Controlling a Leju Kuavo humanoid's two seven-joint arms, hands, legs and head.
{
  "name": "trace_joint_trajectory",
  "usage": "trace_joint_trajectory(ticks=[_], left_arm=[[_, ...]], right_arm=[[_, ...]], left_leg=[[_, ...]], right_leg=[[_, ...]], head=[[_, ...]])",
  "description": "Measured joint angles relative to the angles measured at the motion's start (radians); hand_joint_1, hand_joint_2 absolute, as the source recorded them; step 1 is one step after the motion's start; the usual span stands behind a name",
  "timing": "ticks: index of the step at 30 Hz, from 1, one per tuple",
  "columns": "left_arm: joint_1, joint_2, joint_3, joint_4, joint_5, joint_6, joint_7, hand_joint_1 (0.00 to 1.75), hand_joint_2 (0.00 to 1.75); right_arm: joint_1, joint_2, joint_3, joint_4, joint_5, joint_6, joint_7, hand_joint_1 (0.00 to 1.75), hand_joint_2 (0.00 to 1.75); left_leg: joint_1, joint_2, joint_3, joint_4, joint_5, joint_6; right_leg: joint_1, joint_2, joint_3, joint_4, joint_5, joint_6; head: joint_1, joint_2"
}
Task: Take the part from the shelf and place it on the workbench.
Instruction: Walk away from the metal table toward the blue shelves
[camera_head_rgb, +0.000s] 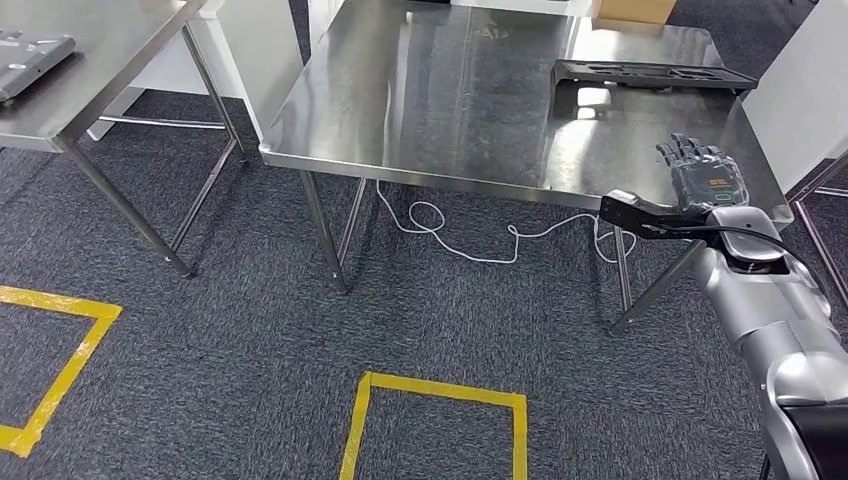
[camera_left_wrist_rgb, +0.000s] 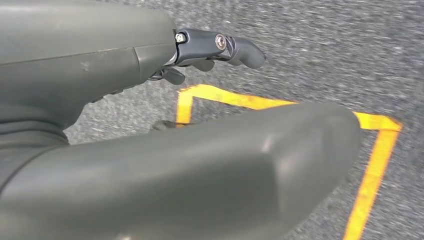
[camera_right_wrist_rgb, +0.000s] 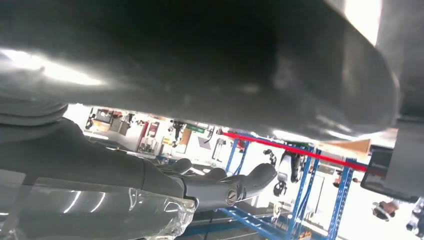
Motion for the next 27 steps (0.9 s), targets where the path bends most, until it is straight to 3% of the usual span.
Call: trace_joint_trajectory(ticks=[2, 3, 4, 6, 7, 9, 10, 11, 12, 13, 14, 15, 16, 18, 19, 21, 22, 23, 25, 26, 27], left_arm=[[-0.006, 0.0, -0.001, 0.0, 0.0, 0.0, 0.001, 0.0, 0.0], [-0.008, 0.0, -0.001, -0.001, 0.0, 0.0, 0.001, 0.0, 0.0], [-0.01, -0.001, -0.002, -0.001, 0.0, 0.0, 0.001, 0.0, 0.0], [-0.01, -0.002, -0.002, 0.0, 0.002, 0.0, 0.001, 0.0, 0.0], [-0.009, -0.003, -0.001, 0.0, 0.003, 0.0, 0.001, 0.0, 0.0], [-0.009, -0.003, -0.001, -0.001, 0.003, 0.0, 0.001, 0.0, 0.0], [-0.009, -0.003, -0.001, -0.001, 0.003, 0.0, 0.001, 0.0, 0.0], [-0.008, -0.003, -0.001, -0.001, 0.003, 0.0, 0.002, 0.0, 0.0], [-0.008, -0.004, -0.001, -0.001, 0.004, 0.001, 0.002, 0.0, 0.0], [-0.008, -0.005, -0.001, -0.001, 0.005, 0.001, 0.002, 0.0, 0.0], [-0.008, -0.006, -0.001, -0.001, 0.006, 0.001, 0.002, 0.0, 0.0], [-0.008, -0.007, -0.001, -0.001, 0.007, 0.001, 0.003, 0.0, 0.0], [-0.008, -0.007, -0.001, -0.001, 0.007, 0.001, 0.002, 0.0, 0.0], [-0.008, -0.007, -0.001, -0.002, 0.008, 0.001, 0.002, 0.0, 0.0], [-0.007, -0.007, -0.001, -0.002, 0.008, 0.002, 0.001, 0.0, 0.0], [-0.004, -0.007, 0.0, -0.002, 0.009, 0.002, 0.001, 0.0, 0.0], [-0.001, -0.007, 0.0, -0.002, 0.009, 0.003, 0.001, 0.0, 0.0], [0.001, -0.007, 0.0, -0.002, 0.009, 0.003, 0.001, 0.0, 0.0], [0.002, -0.007, 0.001, -0.001, 0.008, 0.003, 0.001, 0.0, 0.0], [0.002, -0.007, 0.001, -0.001, 0.007, 0.003, 0.002, 0.0, 0.0], [0.002, -0.008, 0.0, -0.001, 0.007, 0.003, 0.002, 0.0, 0.0]], right_arm=[[-0.006, -0.003, -0.002, 0.003, 0.001, -0.003, 0.001, 0.0, 0.0], [-0.009, -0.004, -0.003, 0.004, 0.002, -0.005, 0.001, 0.0, 0.0], [-0.012, -0.005, -0.003, 0.006, 0.002, -0.007, 0.001, 0.0, 0.0], [-0.01, -0.004, -0.002, 0.013, 0.004, -0.007, 0.002, 0.0, 0.0], [-0.008, -0.005, -0.002, 0.018, 0.005, -0.006, 0.003, 0.0, 0.0], [-0.007, -0.008, -0.001, 0.027, 0.007, -0.004, 0.006, 0.0, 0.0], [-0.007, -0.009, -0.001, 0.032, 0.008, -0.005, 0.007, 0.0, 0.0], [-0.008, -0.009, -0.001, 0.036, 0.011, -0.005, 0.007, 0.0, 0.0], [-0.008, -0.008, -0.001, 0.041, 0.014, -0.006, 0.007, 0.0, 0.0], [-0.008, -0.008, -0.001, 0.045, 0.019, -0.007, 0.007, 0.0, 0.0], [-0.008, -0.008, -0.001, 0.049, 0.022, -0.008, 0.007, 0.0, 0.0], [-0.01, -0.007, -0.001, 0.05, 0.024, -0.008, 0.007, 0.0, 0.0], [-0.012, -0.005, -0.001, 0.052, 0.025, -0.008, 0.007, 0.0, 0.0], [-0.017, -0.002, -0.001, 0.053, 0.027, -0.01, 0.006, 0.0, 0.0], [-0.019, 0.0, -0.001, 0.055, 0.028, -0.011, 0.006, 0.0, 0.0], [-0.021, 0.004, 0.0, 0.059, 0.03, -0.01, 0.008, 0.0, 0.0], [-0.022, 0.007, 0.0, 0.061, 0.031, -0.009, 0.01, 0.0, 0.0], [-0.024, 0.01, 0.0, 0.063, 0.031, -0.009, 0.014, 0.0, 0.0], [-0.025, 0.013, -0.002, 0.067, 0.027, -0.011, 0.024, 0.0, 0.0], [-0.023, 0.013, -0.004, 0.07, 0.021, -0.014, 0.03, 0.0, 0.0], [-0.018, 0.012, -0.008, 0.073, 0.014, -0.021, 0.038, 0.0, 0.0]], left_leg=[[-0.001, -0.003, 0.117, -0.146, -0.057, 0.005], [-0.007, -0.005, 0.147, -0.193, -0.081, 0.013], [-0.013, -0.006, 0.152, -0.216, -0.086, 0.024], [-0.016, -0.003, 0.133, -0.228, -0.058, 0.05], [-0.016, -0.001, 0.117, -0.233, -0.038, 0.061], [-0.016, 0.002, 0.081, -0.237, -0.001, 0.072], [-0.016, 0.003, 0.06, -0.237, 0.015, 0.074], [-0.017, 0.004, 0.038, -0.237, 0.032, 0.073], [-0.017, 0.005, 0.016, -0.236, 0.05, 0.071], [-0.016, 0.006, -0.006, -0.236, 0.068, 0.069], [-0.016, 0.006, -0.027, -0.235, 0.085, 0.065], [-0.016, 0.006, -0.044, -0.234, 0.101, 0.06], [-0.017, 0.006, -0.057, -0.234, 0.116, 0.054], [-0.019, 0.006, -0.064, -0.24, 0.143, 0.04], [-0.02, 0.006, -0.064, -0.246, 0.156, 0.034], [-0.015, 0.005, -0.067, -0.252, 0.163, 0.023], [-0.013, 0.004, -0.074, -0.237, 0.134, 0.018], [-0.011, 0.003, -0.086, -0.2, 0.082, 0.015], [-0.009, 0.001, -0.111, -0.074, -0.038, 0.009], [-0.009, 0.0, -0.116, -0.009, -0.068, 0.007], [-0.009, 0.0, -0.112, 0.037, -0.07, 0.006]], right_leg=[[0.001, -0.002, -0.023, 0.01, 0.022, 0.016], [0.003, -0.004, -0.029, 0.01, 0.033, 0.024], [0.003, -0.006, -0.032, 0.007, 0.045, 0.034], [0.001, -0.006, -0.046, 0.003, 0.054, 0.046], [-0.001, -0.004, -0.058, 0.016, 0.034, 0.045], [-0.006, 0.0, -0.086, 0.097, -0.056, 0.034], [-0.007, 0.001, -0.096, 0.161, -0.099, 0.033], [-0.008, 0.002, -0.1, 0.224, -0.122, 0.039], [-0.008, 0.002, -0.094, 0.271, -0.121, 0.051], [-0.008, 0.003, -0.073, 0.289, -0.102, 0.065], [-0.009, 0.003, -0.036, 0.274, -0.081, 0.077], [-0.01, 0.004, 0.019, 0.223, -0.082, 0.08], [-0.005, 0.005, 0.085, 0.142, -0.105, 0.074], [0.006, 0.008, 0.164, 0.018, -0.163, 0.044], [0.013, 0.008, 0.174, -0.008, -0.172, 0.029], [0.008, 0.005, 0.156, -0.007, -0.151, 0.004], [0.005, 0.003, 0.147, -0.007, -0.136, -0.01], [0.001, 0.001, 0.135, -0.009, -0.119, -0.021], [0.004, 0.0, 0.105, -0.007, -0.089, -0.033], [0.007, 0.0, 0.086, -0.006, -0.074, -0.034], [0.01, 0.0, 0.068, -0.005, -0.06, -0.033]], head=[[0.001, 0.0], [0.002, 0.0], [0.002, 0.0], [0.0, 0.0], [0.002, 0.0], [0.006, 0.0], [0.009, 0.0], [0.01, 0.0], [0.011, 0.0], [0.012, 0.0], [0.012, 0.0], [0.012, 0.0], [0.013, 0.0], [0.009, 0.0], [0.006, 0.0], [0.004, 0.0], [0.003, 0.0], [0.002, 0.0], [0.001, 0.0], [0.001, 0.0], [0.001, 0.0]])
